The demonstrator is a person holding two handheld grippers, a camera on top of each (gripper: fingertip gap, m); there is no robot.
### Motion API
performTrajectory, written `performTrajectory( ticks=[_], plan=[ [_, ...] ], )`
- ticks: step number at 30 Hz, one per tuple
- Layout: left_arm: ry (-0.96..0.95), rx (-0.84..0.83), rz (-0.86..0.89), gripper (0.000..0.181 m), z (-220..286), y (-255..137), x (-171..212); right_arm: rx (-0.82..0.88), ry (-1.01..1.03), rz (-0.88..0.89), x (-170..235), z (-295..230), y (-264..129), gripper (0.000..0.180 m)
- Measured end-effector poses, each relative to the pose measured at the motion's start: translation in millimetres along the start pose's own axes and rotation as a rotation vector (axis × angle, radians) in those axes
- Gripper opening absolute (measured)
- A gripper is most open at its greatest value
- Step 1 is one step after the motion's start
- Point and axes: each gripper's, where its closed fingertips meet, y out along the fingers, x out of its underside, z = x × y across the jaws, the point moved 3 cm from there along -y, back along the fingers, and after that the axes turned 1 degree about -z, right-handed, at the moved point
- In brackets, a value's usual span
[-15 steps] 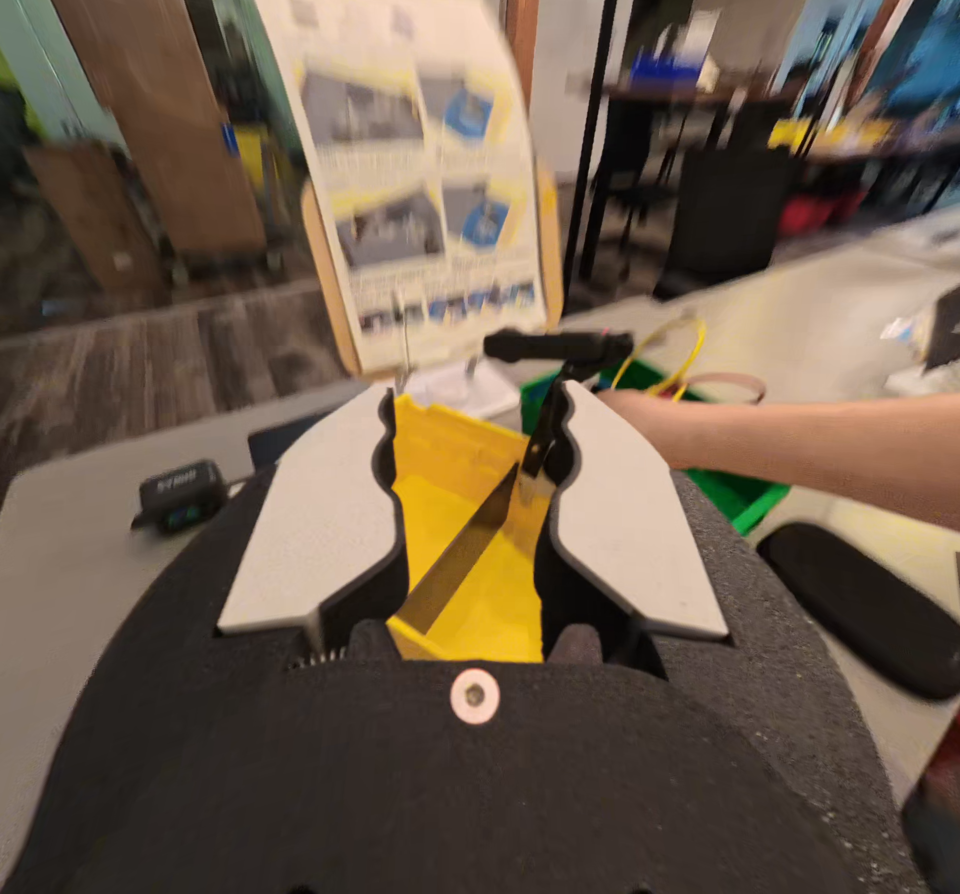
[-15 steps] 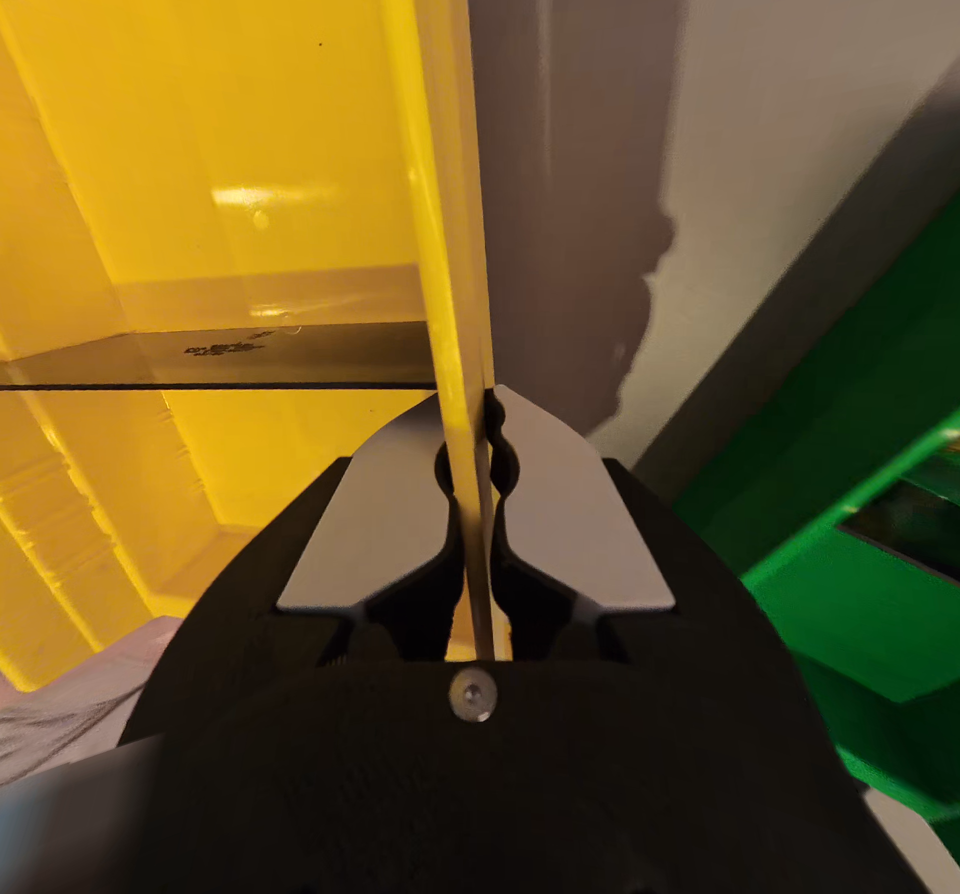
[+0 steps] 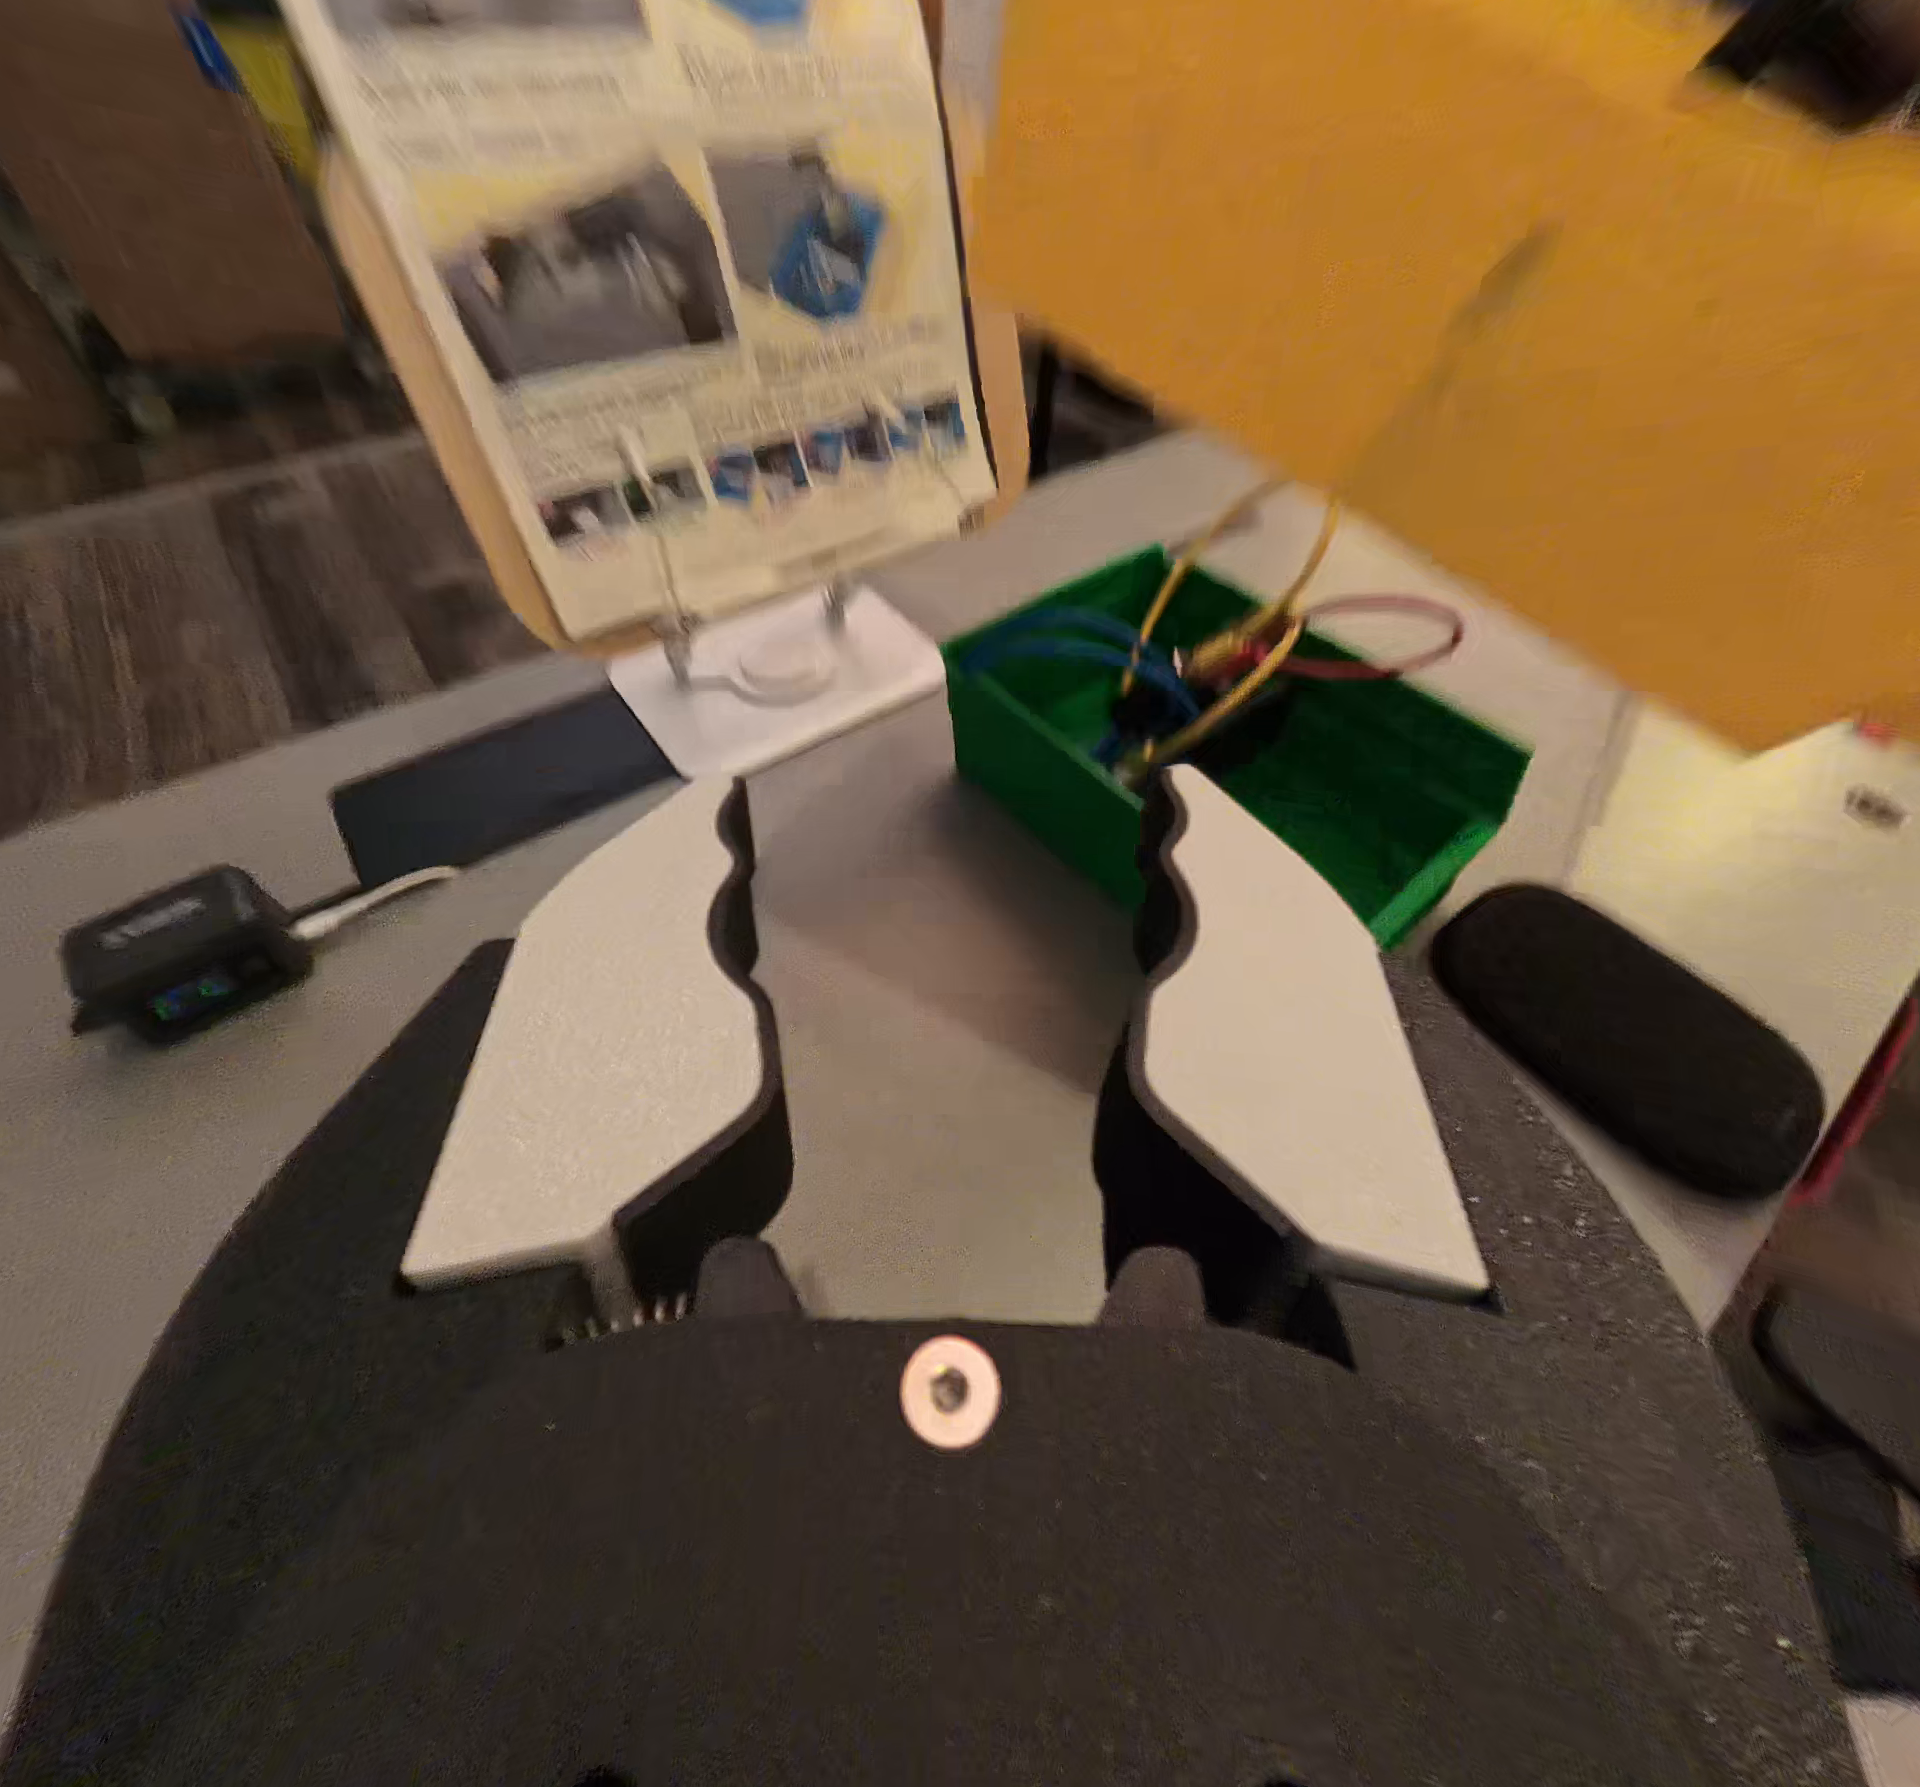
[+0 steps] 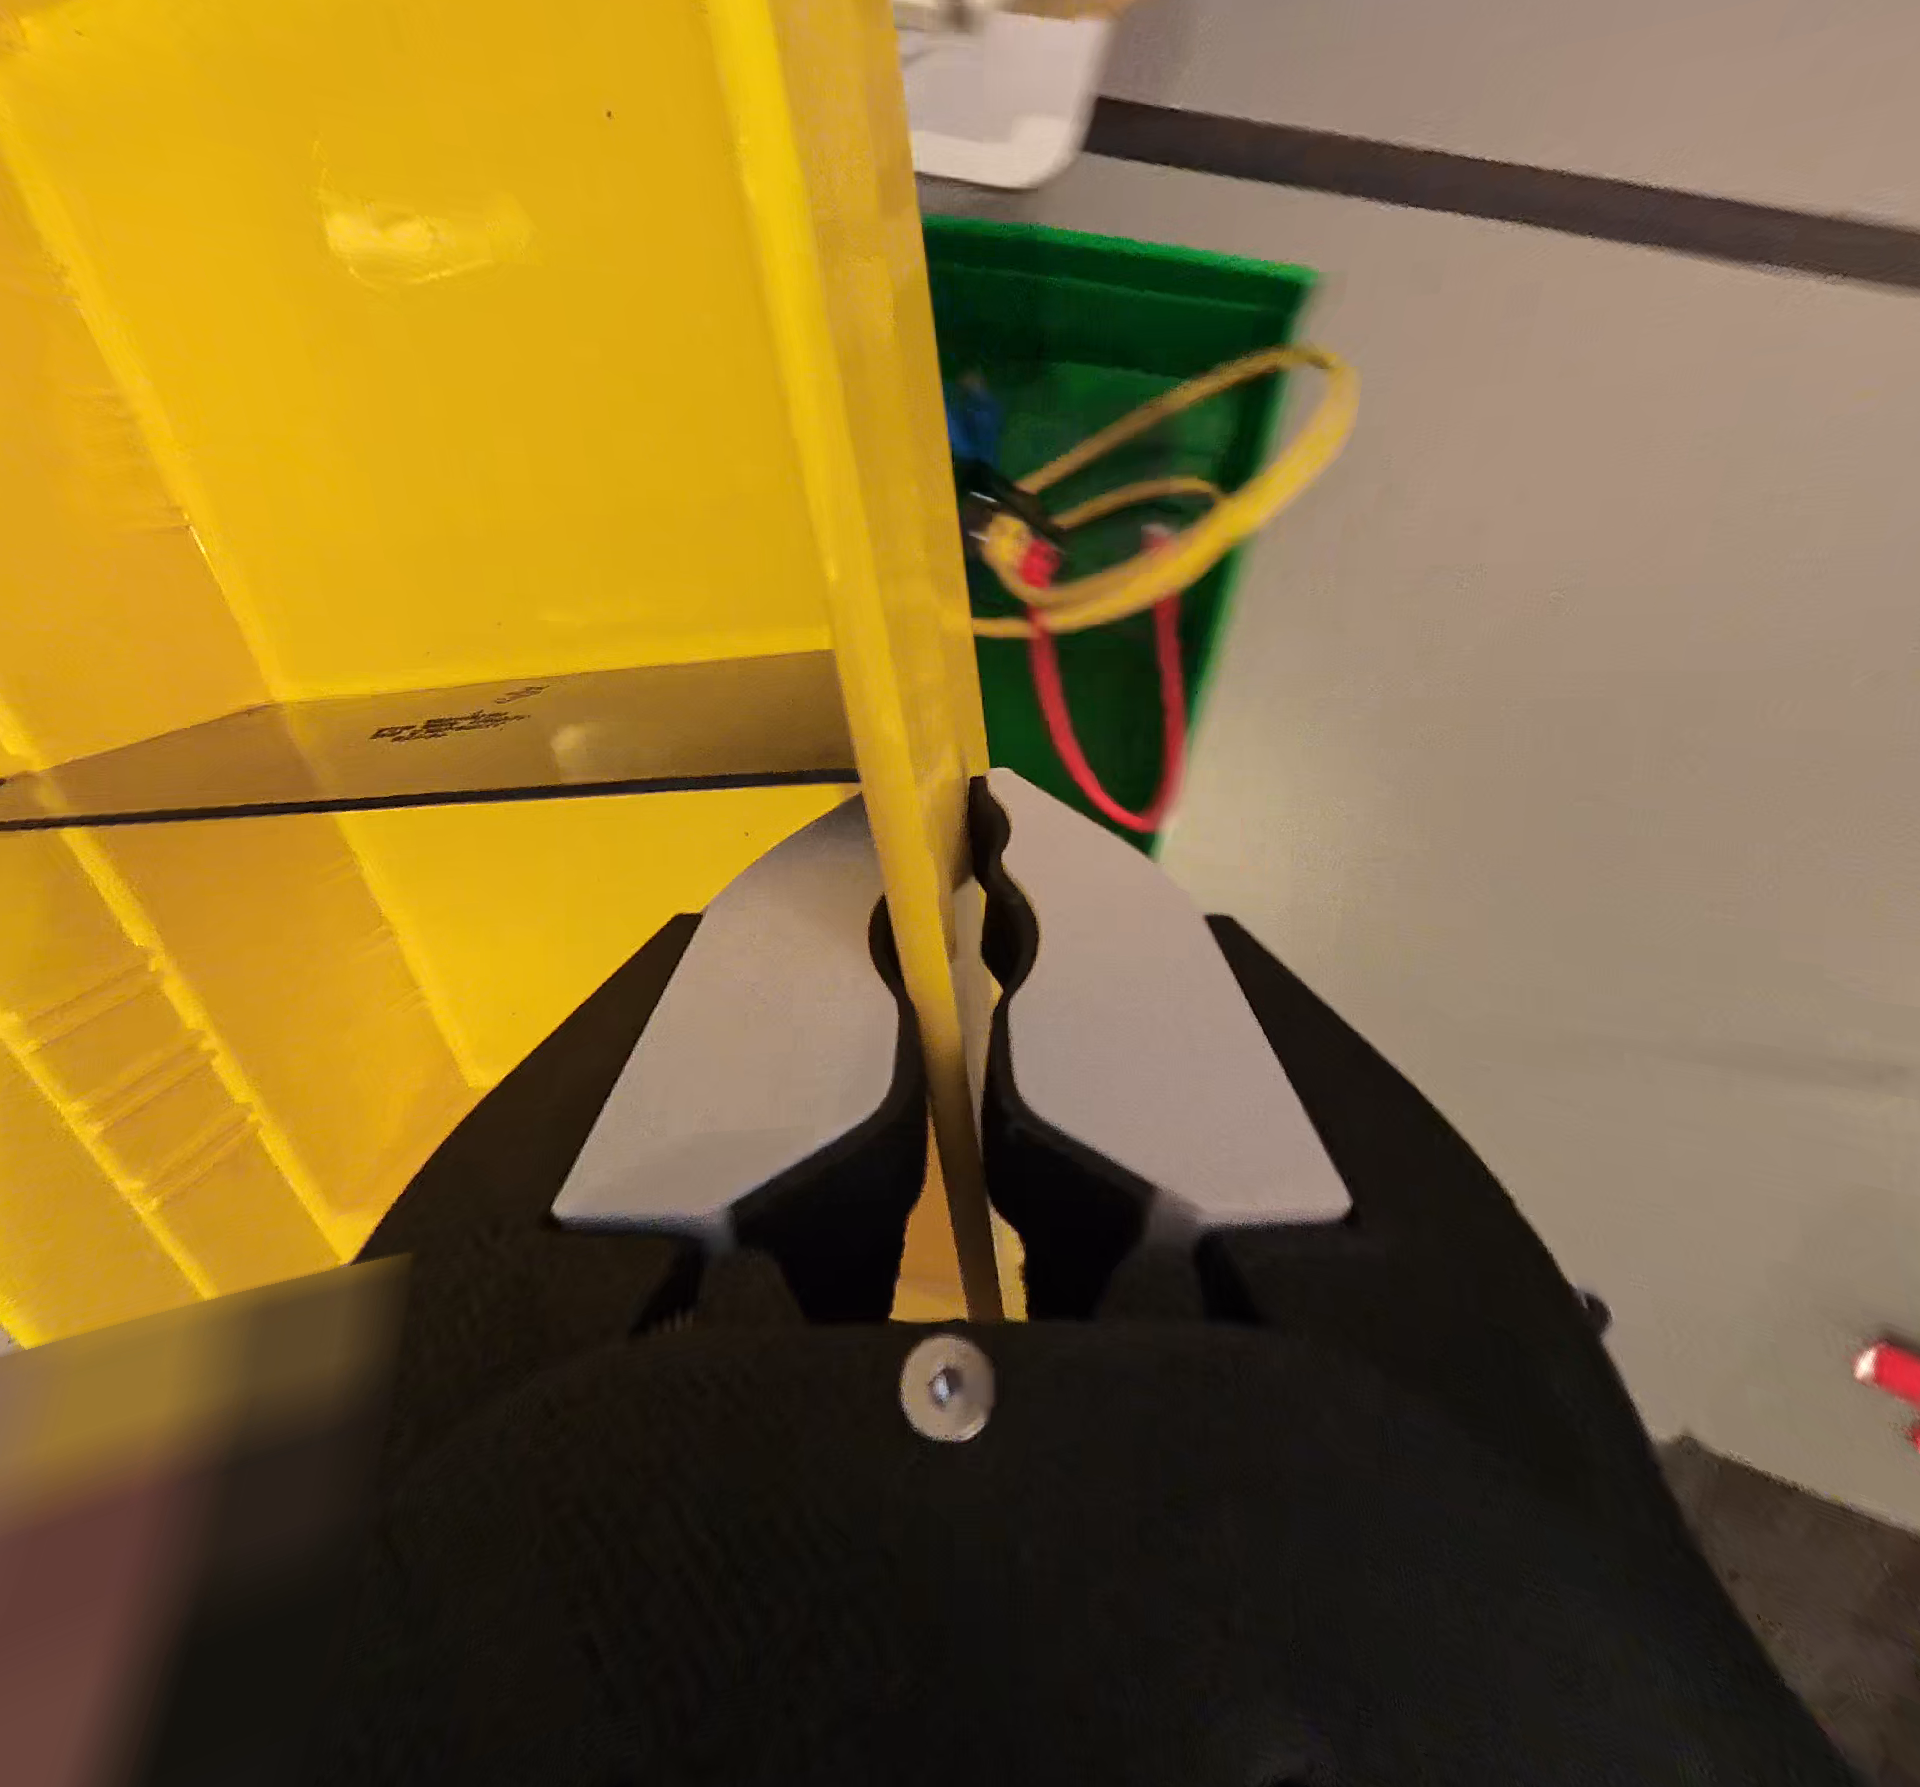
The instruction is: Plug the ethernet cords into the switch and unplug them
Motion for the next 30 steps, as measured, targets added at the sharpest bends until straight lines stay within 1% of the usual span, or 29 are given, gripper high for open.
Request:
performTrajectory(
  ticks=[2,4,6,7,9,10,12,14,15,17,18,21,22,24,26,29,30],
  plan=[
    [0.02,0.062,-0.147,0.071,13,47,17,0.026,0.094,0.02,27,56,-14,0.006],
    [0.001,0.177,-0.272,0.07,33,93,39,0.046,0.177,0.032,56,109,-19,0.006],
    [-0.065,0.29,-0.364,0.073,53,133,63,0.061,0.248,0.048,83,156,-17,0.006],
    [-0.11,0.318,-0.398,0.074,59,150,74,0.067,0.28,0.054,96,177,-15,0.006],
    [-0.169,0.344,-0.42,0.071,68,181,89,0.078,0.33,0.058,117,215,-9,0.006],
    [-0.185,0.335,-0.471,0.069,70,195,99,0.085,0.351,0.057,126,231,-4,0.006],
    [-0.145,0.265,-0.595,0.071,66,217,115,0.097,0.38,0.053,140,259,7,0.006],
    [-0.127,0.224,-0.681,0.069,64,230,122,0.104,0.397,0.037,152,279,23,0.006],
    [-0.154,0.232,-0.728,0.065,67,233,127,0.102,0.399,0.024,157,286,31,0.006],
    [-0.199,0.222,-0.841,0.065,70,235,137,0.088,0.403,-0.005,164,296,48,0.006],
    [-0.222,0.219,-0.871,0.067,72,236,139,0.08,0.406,-0.018,167,300,56,0.006],
    [-0.288,0.196,-0.94,0.06,73,242,140,0.074,0.398,-0.045,171,306,77,0.006],
    [-0.283,0.19,-0.966,0.057,74,244,140,0.074,0.395,-0.055,171,307,83,0.006],
    [-0.266,0.174,-1.055,0.062,75,247,144,0.076,0.393,-0.077,172,309,94,0.006],
    [-0.273,0.168,-1.146,0.062,79,248,149,0.082,0.394,-0.099,172,309,103,0.006],
    [-0.185,0.155,-1.253,0.065,84,251,160,0.1,0.391,-0.126,171,309,113,0.006],
    [-0.2,0.171,-1.284,0.064,89,253,162,0.104,0.389,-0.132,170,309,116,0.006]
  ],
)
